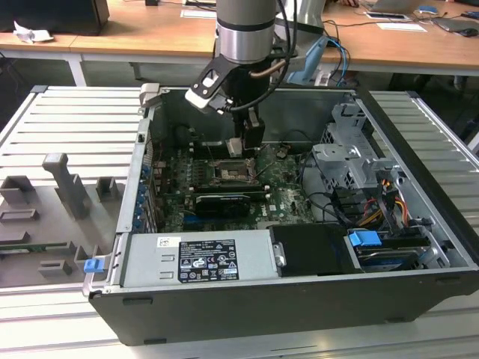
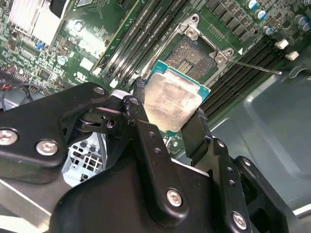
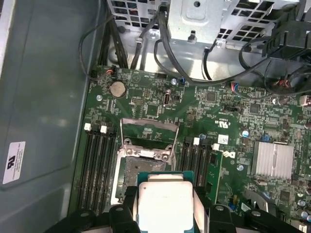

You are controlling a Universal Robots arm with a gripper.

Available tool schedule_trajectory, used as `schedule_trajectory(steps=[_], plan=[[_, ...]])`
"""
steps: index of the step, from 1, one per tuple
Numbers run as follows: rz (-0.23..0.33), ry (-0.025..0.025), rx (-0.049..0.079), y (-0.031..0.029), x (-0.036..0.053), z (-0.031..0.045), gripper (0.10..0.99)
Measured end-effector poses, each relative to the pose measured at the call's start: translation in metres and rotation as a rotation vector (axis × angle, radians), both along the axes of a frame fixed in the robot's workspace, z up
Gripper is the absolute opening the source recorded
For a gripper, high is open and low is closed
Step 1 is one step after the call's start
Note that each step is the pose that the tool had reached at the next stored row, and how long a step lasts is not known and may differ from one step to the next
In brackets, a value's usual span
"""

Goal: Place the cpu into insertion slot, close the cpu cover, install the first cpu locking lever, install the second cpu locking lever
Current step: 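Place the cpu into insertion slot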

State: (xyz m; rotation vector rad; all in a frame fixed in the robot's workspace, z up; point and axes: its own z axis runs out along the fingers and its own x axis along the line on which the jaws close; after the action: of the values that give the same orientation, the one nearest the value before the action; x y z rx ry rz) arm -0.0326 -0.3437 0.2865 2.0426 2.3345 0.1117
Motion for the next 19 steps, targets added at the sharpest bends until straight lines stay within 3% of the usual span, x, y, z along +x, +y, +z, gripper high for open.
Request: schedule_trajectory(steps=[6, 12, 19], plan=[[-0.001, 0.0000, 0.000, 0.0000, 0.0000, -0.0041, 0.541], [-0.004, 0.0001, 0.001, 0.0000, -0.0001, -0.0128, 0.541], [-0.005, 0.0002, 0.003, 0.0000, -0.0002, -0.0160, 0.541]])
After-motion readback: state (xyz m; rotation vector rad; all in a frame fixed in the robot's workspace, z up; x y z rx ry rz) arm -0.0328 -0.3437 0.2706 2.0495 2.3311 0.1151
